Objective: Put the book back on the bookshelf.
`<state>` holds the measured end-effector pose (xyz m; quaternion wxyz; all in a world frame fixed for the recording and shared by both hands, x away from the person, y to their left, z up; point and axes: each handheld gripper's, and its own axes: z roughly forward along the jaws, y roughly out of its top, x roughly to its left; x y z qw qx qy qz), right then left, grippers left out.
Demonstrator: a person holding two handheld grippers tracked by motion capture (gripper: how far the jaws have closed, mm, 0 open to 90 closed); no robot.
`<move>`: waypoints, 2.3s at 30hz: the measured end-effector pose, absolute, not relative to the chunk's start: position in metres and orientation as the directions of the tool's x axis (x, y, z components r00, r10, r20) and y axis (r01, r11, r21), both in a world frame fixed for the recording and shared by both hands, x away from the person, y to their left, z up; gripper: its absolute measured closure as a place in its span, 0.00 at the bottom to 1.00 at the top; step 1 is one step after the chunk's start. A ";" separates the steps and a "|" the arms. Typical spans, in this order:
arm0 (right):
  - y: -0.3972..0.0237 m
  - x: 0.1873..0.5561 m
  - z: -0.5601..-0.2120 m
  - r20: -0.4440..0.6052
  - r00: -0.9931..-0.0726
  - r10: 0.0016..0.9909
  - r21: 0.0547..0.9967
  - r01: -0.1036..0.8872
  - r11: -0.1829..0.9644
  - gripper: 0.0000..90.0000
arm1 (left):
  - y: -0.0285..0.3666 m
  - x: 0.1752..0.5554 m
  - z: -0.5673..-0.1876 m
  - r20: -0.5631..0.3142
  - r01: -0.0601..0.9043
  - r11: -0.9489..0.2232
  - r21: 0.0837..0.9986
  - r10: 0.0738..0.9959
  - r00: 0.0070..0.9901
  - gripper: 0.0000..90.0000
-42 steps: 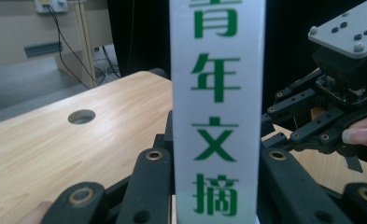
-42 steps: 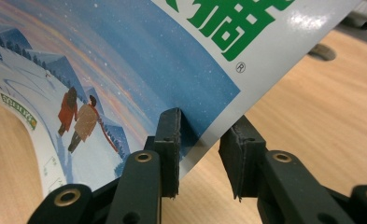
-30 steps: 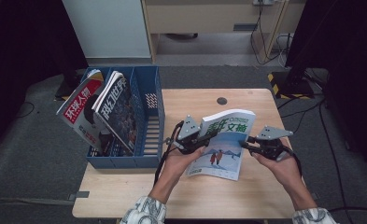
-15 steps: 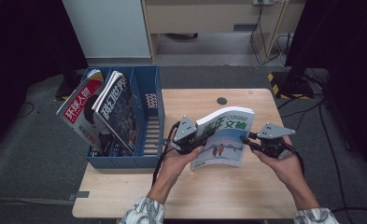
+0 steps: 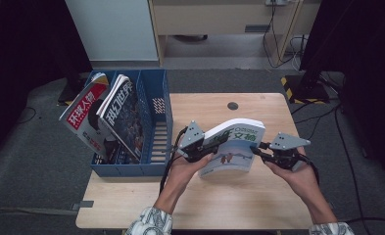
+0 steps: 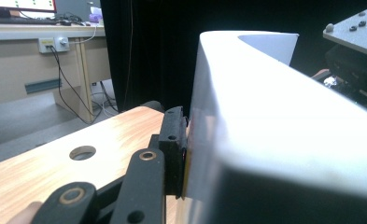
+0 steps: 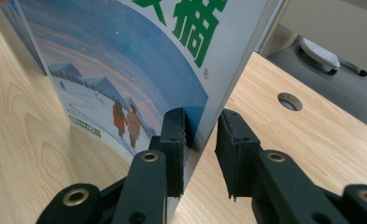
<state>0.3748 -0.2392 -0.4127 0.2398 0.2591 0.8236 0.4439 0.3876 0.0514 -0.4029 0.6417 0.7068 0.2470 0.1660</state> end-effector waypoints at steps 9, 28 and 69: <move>-0.243 0.377 -0.415 -0.126 -0.754 0.644 0.873 0.224 0.433 0.79 | 0.051 0.386 -0.405 -0.084 0.127 -0.039 0.991 0.562 0.823 0.76; -0.243 0.387 -0.424 -0.102 -0.736 0.669 0.884 0.241 0.400 0.66 | 0.049 0.379 -0.406 -0.044 0.088 -0.056 0.995 0.534 0.844 0.79; -0.237 0.394 -0.462 -0.123 -0.733 0.669 0.842 0.279 0.461 0.72 | 0.049 0.378 -0.411 -0.105 0.122 0.001 0.993 0.516 0.850 0.76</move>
